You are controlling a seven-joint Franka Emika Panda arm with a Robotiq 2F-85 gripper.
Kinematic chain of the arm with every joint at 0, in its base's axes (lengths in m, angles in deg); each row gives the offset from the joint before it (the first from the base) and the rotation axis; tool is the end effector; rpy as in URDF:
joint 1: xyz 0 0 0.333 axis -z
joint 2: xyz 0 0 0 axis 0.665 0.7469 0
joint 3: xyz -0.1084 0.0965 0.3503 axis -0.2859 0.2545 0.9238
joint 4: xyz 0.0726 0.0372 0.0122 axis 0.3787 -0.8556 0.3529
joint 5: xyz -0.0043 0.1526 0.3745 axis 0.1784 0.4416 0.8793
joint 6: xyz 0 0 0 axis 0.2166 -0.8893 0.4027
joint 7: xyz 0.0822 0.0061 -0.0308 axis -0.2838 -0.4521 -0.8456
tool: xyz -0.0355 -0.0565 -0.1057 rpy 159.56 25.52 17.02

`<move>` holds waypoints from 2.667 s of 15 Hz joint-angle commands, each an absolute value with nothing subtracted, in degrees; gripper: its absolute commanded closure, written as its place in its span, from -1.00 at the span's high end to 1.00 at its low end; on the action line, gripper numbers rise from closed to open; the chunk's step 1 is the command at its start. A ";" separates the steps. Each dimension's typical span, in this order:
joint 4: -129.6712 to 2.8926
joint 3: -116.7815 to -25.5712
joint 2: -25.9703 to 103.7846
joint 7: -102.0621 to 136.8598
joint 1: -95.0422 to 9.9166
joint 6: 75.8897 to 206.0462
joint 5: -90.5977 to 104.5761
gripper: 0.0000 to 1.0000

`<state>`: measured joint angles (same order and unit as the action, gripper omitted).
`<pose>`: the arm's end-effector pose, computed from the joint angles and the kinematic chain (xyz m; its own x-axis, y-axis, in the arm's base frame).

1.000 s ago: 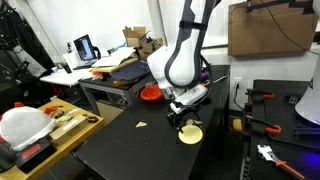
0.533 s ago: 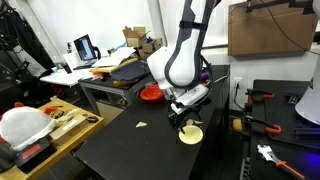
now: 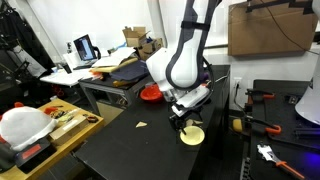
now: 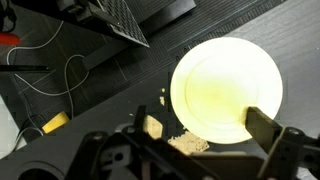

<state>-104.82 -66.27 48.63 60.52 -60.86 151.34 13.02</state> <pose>0.4750 0.1747 0.1496 0.8370 -0.5115 -0.1945 -0.4832 -0.8577 0.1757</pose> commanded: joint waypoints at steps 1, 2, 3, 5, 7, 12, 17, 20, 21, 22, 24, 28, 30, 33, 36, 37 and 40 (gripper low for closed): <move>-105.00 -66.37 47.94 62.47 -61.18 148.90 12.13 1.00; -104.97 -66.31 47.98 62.39 -61.12 148.81 12.19 1.00; -104.89 -66.20 48.07 62.24 -61.03 148.66 12.31 1.00; -104.86 -66.03 48.13 62.07 -60.96 148.64 12.45 1.00; -105.07 -65.64 47.74 61.91 -60.90 148.42 12.83 1.00; -106.35 -64.80 45.65 61.51 -60.57 148.85 13.59 1.00; -107.73 -64.25 42.82 60.76 -59.24 149.44 15.14 1.00; -107.69 -65.15 42.13 60.84 -58.97 147.64 13.29 1.00; -107.38 -65.20 42.43 60.62 -58.73 146.38 12.89 1.00; -107.24 -65.14 42.59 60.36 -58.47 145.34 12.67 1.00; -106.74 -64.54 43.51 59.01 -57.67 142.94 13.27 1.00; -105.70 -64.19 45.60 58.03 -57.11 141.19 13.60 1.00; -105.24 -64.15 46.95 57.97 -57.17 141.75 13.46 1.00; -104.34 -64.07 49.57 57.59 -57.66 143.19 13.03 1.00; -103.58 -63.53 50.73 56.61 -57.74 143.47 13.59 1.00; -103.32 -63.26 51.01 55.85 -57.65 143.46 13.88 1.00; -102.65 -62.44 51.48 54.01 -57.46 143.21 14.72 1.00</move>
<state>-103.50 -63.58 50.81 56.56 -57.97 142.96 13.41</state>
